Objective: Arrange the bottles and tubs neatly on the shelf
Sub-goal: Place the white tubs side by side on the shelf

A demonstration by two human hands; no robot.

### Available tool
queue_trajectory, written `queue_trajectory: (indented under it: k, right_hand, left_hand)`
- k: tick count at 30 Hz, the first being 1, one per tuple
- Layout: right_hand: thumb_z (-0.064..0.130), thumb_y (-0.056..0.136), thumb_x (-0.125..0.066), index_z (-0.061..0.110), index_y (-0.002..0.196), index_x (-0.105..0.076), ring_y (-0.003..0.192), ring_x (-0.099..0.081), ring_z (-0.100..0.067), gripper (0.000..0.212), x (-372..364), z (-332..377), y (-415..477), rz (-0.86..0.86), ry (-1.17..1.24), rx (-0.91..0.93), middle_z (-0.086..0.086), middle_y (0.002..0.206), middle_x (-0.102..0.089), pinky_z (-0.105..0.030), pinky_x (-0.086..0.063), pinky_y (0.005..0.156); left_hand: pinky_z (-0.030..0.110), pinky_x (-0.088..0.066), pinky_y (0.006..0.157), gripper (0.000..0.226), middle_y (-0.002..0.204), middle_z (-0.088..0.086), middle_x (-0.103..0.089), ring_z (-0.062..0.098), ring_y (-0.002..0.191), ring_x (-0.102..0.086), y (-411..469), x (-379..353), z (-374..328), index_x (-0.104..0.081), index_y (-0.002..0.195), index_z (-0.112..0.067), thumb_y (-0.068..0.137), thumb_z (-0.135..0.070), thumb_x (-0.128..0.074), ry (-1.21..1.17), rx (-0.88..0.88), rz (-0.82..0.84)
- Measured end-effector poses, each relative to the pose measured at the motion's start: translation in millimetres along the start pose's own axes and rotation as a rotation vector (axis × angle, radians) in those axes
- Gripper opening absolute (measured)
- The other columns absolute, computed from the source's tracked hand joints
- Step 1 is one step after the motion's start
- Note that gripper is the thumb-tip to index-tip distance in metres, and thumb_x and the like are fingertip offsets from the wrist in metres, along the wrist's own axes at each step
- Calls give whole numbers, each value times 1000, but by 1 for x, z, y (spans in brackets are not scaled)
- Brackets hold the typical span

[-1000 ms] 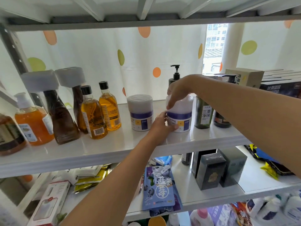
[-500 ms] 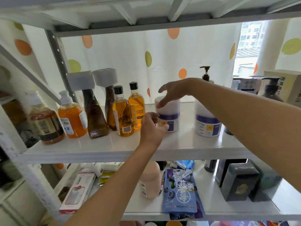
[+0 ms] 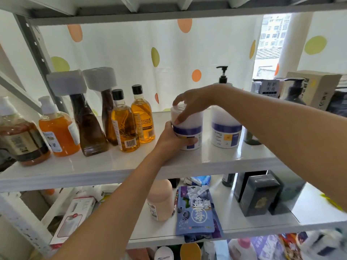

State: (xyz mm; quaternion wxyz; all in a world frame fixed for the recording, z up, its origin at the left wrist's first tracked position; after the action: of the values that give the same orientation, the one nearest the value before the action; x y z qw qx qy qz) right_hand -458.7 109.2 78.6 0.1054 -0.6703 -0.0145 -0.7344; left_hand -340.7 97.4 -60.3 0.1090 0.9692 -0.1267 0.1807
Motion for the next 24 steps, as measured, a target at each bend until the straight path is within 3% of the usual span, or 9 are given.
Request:
queue_trajectory:
  k: [3,6,8,12,14,17,20,24]
  right_hand:
    - [75,64,-70,47,149,-22,141,-35,-25,102,11,-20,-10,111,57,-34,7,158,-30,-48,-30,113]
    - [79,48,-76,51,149,-14,145,-29,-27,123,21,-41,-19,165,-33,-118,7,160,-25,-53,-30,113]
    - [72,46,-83,49,150,-8,145,-27,-30,130,20,-50,-19,202,-93,-176,4,161,-25,-55,-32,112]
    - [61,35,-91,50,149,-2,145,-26,-33,145,11,-61,-18,271,-211,-260,0,162,-20,-55,-36,110]
    - [53,38,-91,48,150,-2,142,-31,-36,143,6,-66,-17,247,-274,-274,-4,161,-22,-54,-40,106]
    - [36,55,-90,40,150,-11,133,-42,-35,124,-1,-69,-19,243,-280,-263,-5,152,-35,-53,-46,101]
    - [41,53,-90,28,139,-31,116,-54,-30,105,-1,-71,-21,234,-319,-252,-2,132,-51,-50,-51,94]
    - [44,50,-91,26,135,-36,112,-56,-29,103,1,-75,-28,243,-322,-258,-2,128,-54,-48,-51,93]
  left_hand:
    - [26,-52,83,87,126,-9,-58,15,114,-57,1,-3,1,-38,133,-28,62,-32,-88,4,-10,29]
    - [31,-51,89,85,130,-6,-57,16,116,-56,1,-2,-1,-38,134,-26,65,-29,-88,32,-10,18]
    - [34,-50,92,84,130,-6,-56,16,116,-55,3,-4,-1,-38,135,-25,66,-28,-87,39,-13,20]
    - [25,-48,81,86,126,-9,-59,14,110,-58,6,-10,-2,-40,132,-28,62,-33,-89,25,-49,21]
    - [27,-50,83,87,125,-9,-59,14,110,-58,8,-12,-3,-41,132,-29,60,-35,-89,27,-56,18]
    - [35,-53,91,88,127,-8,-58,16,112,-58,11,-19,-3,-39,133,-29,60,-34,-90,26,-63,39]
    - [29,-51,86,88,127,-9,-57,15,112,-58,12,-21,-4,-39,133,-29,61,-34,-89,10,-69,41]
    - [29,-53,86,90,128,-8,-57,15,112,-58,13,-23,-4,-38,134,-28,60,-34,-90,-10,-70,67]
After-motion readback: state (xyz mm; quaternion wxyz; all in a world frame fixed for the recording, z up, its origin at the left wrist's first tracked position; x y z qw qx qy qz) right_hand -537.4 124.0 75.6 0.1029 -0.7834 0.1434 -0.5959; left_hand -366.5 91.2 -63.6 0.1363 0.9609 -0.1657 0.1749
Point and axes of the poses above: each hand's wrist, its own y-axis towards the middle knuckle, its own x-axis out of the back of the hand, z = x × y, the point moved 2 cm from there along y, towards the middle knuckle
